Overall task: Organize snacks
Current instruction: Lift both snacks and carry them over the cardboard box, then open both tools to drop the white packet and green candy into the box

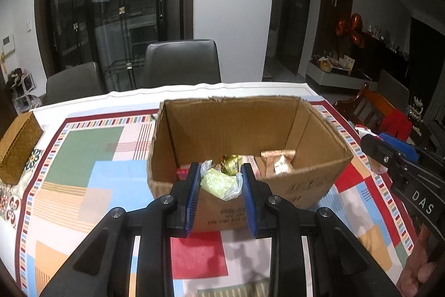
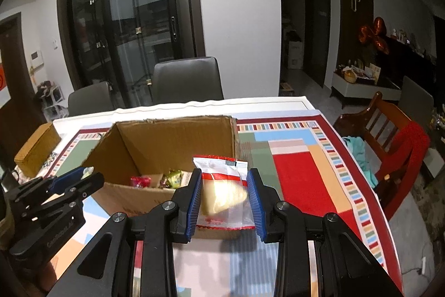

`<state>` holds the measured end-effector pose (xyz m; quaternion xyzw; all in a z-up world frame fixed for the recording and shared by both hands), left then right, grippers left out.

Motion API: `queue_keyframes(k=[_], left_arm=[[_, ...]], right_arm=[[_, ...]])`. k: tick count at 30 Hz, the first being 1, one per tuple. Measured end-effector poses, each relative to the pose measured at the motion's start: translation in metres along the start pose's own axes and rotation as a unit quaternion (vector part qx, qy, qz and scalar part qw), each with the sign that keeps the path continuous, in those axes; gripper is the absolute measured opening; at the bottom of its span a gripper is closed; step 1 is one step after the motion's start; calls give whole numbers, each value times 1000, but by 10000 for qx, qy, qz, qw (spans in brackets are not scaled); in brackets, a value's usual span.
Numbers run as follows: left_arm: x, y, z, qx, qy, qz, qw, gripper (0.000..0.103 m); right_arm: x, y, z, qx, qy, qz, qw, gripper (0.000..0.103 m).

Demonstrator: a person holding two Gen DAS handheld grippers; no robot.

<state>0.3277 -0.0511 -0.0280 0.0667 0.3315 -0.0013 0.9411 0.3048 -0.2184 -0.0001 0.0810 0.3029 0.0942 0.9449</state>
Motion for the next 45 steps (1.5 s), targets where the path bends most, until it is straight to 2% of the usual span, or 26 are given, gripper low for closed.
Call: queue_keyframes(k=[20,45], left_arm=[[20,5,32,40,-133,64,9999,29],[59,15,38,-95,55,85,9999,29]], right_arm=[[32,5,23,-69,-2,190,9998,34],[77,19,31,-229,184,348,9990,34]])
Point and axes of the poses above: each gripper's, at about its wrist camera, not at the fingertips, and x roughly the way its jaws point, y to its left, z to its top, the point moved 4 cm from there along x, roughly the way its jaws point, and after that the axes turned 15 degrees about z, right-handed, at the moved point
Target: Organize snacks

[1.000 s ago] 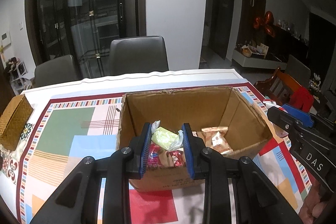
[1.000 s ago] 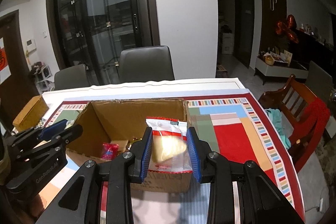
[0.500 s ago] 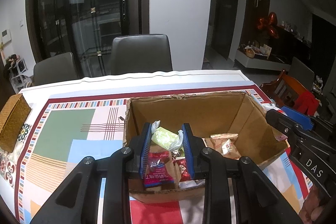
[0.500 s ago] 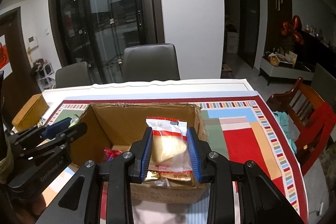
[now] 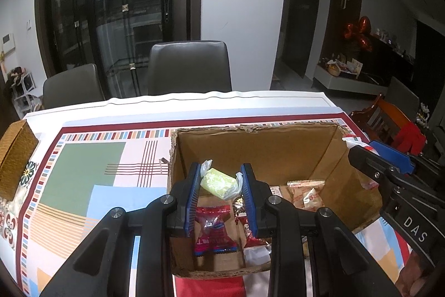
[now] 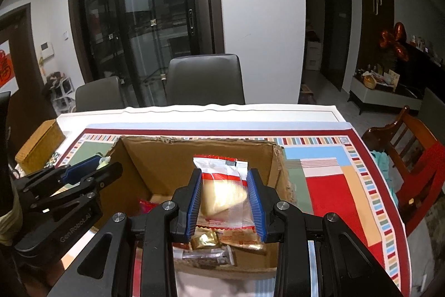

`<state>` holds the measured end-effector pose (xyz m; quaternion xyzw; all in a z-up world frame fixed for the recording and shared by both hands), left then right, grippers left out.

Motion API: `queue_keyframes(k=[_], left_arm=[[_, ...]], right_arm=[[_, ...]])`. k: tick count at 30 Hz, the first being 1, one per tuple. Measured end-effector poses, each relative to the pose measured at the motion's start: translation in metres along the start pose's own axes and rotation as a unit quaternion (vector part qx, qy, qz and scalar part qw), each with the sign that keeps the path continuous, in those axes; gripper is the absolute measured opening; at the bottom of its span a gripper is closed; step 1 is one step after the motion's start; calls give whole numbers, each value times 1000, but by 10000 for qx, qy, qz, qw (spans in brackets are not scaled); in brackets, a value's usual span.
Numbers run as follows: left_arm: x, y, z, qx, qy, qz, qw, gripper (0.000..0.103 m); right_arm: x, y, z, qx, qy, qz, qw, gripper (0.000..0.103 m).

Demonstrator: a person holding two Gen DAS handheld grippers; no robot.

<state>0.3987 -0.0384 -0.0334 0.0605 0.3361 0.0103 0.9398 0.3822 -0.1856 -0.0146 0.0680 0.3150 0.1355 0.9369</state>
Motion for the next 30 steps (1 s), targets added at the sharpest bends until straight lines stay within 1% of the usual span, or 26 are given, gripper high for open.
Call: queue_keyframes(k=[6,9,11,12,13,14,15,16,19,23,30], left_arm=[[1,1,0,0,1,-22,10000,30],[0,2,0,-21,-6,-4,10000,34],[-1,4,0,-20,-24,33,10000,41],[-2,4,-1,-20,-38,49,10000,44],[-3,5,-1,-22,-56,93,9999,51],[-4,6,-1,-35,-74,112,9999,56],[-6,7,-1,-53,-92,126,9999,59],[-8,8,-2,-78,-113,160,9998,61],[-12,10,-1,-113,-142,241,9995,70],[-15,16,-1,-194,-150,322,9992,78],[-28,23,-2,-267,-197,382,9987,78]], right_arm=[[2,3,0,-42,33,48,10000,34],[4,5,2,-58,63,89,9999,34],[3,5,3,-84,52,77,9999,36],[3,6,3,-91,53,66,9999,40],[2,6,4,-96,52,67,9999,45],[1,7,3,-95,39,45,9999,48],[0,7,3,-90,24,31,10000,53],[-2,7,3,-82,4,21,10000,57],[-5,7,4,-74,-35,-24,10000,63],[-10,11,5,-95,-68,-56,9999,65],[-24,17,7,-138,-167,-109,9997,65]])
Point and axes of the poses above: each gripper's, at about its wrist camera, not at the fingertips, and x roughly the way its jaws point, y to its left, z to its top, the point moved 4 cm from there along x, roughly the way its jaws point, and after that the axes turned 15 degrees about z, right-handed, at the moved point
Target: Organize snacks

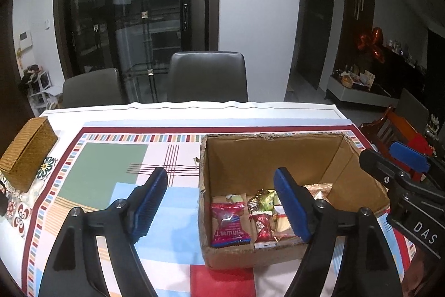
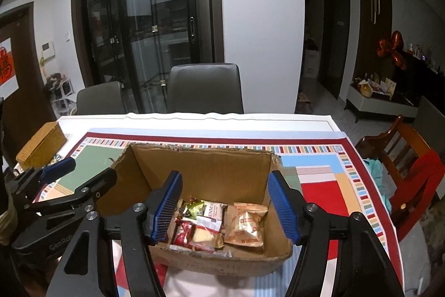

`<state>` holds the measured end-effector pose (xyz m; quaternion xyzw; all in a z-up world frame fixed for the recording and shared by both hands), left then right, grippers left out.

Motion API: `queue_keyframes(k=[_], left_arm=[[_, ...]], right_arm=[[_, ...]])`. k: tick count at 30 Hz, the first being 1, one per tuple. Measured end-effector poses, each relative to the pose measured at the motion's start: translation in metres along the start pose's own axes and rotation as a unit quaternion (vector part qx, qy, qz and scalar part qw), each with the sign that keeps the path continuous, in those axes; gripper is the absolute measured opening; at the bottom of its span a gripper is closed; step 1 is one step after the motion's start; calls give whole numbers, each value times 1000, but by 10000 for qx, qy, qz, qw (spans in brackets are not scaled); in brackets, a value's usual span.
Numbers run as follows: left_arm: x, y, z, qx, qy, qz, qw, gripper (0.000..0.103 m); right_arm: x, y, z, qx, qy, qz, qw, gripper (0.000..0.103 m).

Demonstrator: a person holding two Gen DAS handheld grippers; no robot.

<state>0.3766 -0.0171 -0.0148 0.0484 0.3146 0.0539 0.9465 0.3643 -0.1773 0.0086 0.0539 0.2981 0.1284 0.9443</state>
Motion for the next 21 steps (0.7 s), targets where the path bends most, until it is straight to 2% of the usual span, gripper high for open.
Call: queue_keyframes(k=[21], left_arm=[[-64,17,-17,-58,-185,40,9998,79]], right_arm=[[-56,17,-15,-81,-250,-48,9996,65]])
Point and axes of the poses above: each gripper's, at about its wrist camera, not at the fingertips, and x roughly the way its jaws point, y to its left, z to its top, the point moved 4 cm from there along x, roughly the way its jaws point, and after that the axes turned 15 degrees about z, right-handed, at the moved point
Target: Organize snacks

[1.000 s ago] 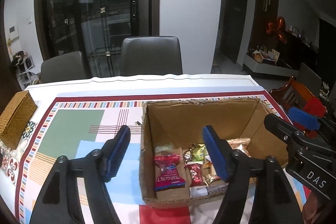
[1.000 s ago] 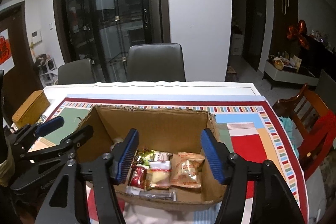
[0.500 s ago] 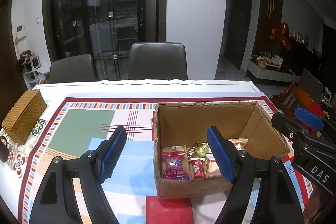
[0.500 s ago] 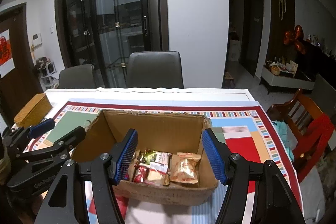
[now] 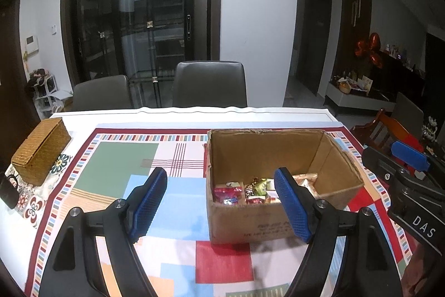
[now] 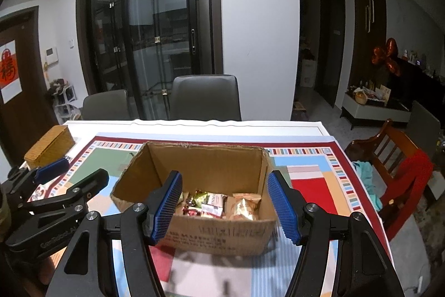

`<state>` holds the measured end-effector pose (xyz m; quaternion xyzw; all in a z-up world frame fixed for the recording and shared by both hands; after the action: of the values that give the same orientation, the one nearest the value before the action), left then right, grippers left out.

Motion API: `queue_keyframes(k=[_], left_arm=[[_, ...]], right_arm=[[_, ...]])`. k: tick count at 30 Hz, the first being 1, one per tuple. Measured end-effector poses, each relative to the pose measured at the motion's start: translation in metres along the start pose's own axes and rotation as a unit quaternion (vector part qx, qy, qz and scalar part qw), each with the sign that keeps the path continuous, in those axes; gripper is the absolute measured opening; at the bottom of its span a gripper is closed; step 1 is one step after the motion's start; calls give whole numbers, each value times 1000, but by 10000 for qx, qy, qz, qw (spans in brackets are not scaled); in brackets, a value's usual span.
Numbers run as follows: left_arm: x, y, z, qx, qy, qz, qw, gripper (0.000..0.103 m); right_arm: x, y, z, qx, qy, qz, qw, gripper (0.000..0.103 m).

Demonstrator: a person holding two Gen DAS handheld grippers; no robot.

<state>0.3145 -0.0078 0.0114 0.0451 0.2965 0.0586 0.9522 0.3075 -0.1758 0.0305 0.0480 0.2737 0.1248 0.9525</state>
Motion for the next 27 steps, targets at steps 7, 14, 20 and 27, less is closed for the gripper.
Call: queue_keyframes(k=[7,14,20,27], left_arm=[[-18,0,-16,4,75,8,10000,79],[-37,-2,-38,37,137,3,9999,79],[-57,2,-54,12,126,-6,9999,79],[-81,7,-74,-15,86,-2,10000,79]], right_arm=[[-18,2,-13,44,-17,-2,10000,65],[-39,1,-31,72,-15,-9,10000,65],[-59,5,-47,62,-27,-28,10000,65],[-83,11,-70,92,-33,-85,9999,65]])
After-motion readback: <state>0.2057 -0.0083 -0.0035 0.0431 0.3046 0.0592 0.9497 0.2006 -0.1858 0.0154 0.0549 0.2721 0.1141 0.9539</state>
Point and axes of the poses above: each gripper's, at about its wrist camera, not at the fingertips, and x roughly the way its jaws point, y to its left, z to its top, the point moved 4 cm from there along x, roughly the way its jaws point, and after that the axes turned 15 degrees about z, right-handed, at the moved point
